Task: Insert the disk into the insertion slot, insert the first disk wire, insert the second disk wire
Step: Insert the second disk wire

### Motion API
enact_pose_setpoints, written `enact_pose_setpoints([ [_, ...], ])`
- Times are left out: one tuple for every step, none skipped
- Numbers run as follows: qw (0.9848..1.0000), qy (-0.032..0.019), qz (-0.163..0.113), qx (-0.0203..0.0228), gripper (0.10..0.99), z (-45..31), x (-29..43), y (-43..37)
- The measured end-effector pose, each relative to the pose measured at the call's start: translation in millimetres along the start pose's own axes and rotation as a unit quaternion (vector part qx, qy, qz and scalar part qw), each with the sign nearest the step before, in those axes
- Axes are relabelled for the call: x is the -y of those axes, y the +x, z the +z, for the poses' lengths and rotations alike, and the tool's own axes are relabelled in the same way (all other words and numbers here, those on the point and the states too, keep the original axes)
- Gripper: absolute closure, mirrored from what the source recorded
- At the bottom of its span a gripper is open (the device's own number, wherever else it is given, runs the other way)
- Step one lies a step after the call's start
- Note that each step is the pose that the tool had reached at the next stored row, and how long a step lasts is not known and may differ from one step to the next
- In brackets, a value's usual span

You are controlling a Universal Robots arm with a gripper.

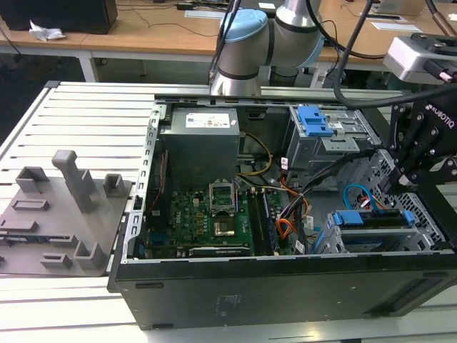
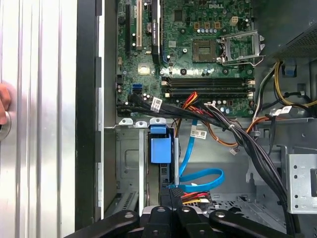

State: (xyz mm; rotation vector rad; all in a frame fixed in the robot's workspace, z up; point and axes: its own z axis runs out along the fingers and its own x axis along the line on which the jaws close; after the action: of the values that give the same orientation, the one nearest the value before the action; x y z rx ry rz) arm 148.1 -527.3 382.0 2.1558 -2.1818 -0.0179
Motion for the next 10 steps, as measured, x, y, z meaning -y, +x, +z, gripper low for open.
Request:
enact_pose_setpoints([
  [1.0,0.0,0.0,0.0,0.98,0.8,-0.2,0.0],
  [1.0,0.0,0.0,0.0,0.98,1.4,-0.3,0.0],
  [1.0,0.0,0.0,0.0,0.98,1.7,-0.4,0.0],
  [1.0,0.0,0.0,0.0,0.98,2.1,-0.5,-0.1],
  [1.0,0.0,0.0,0.0,0.98,2.4,-0.6,-0.1],
  [1.0,0.0,0.0,0.0001,0.98,3.1,-0.6,-0.1],
  [1.0,0.0,0.0,0.0,0.98,5.9,-0.5,-0.2],
  [1.0,0.0,0.0,0.0,0.98,8.1,-0.5,-0.3],
  [1.0,0.0,0.0,0.0,0.98,9.6,-1.6,-0.3],
  [1.0,0.0,0.0,0.0,0.98,10.4,-2.4,-0.2],
])
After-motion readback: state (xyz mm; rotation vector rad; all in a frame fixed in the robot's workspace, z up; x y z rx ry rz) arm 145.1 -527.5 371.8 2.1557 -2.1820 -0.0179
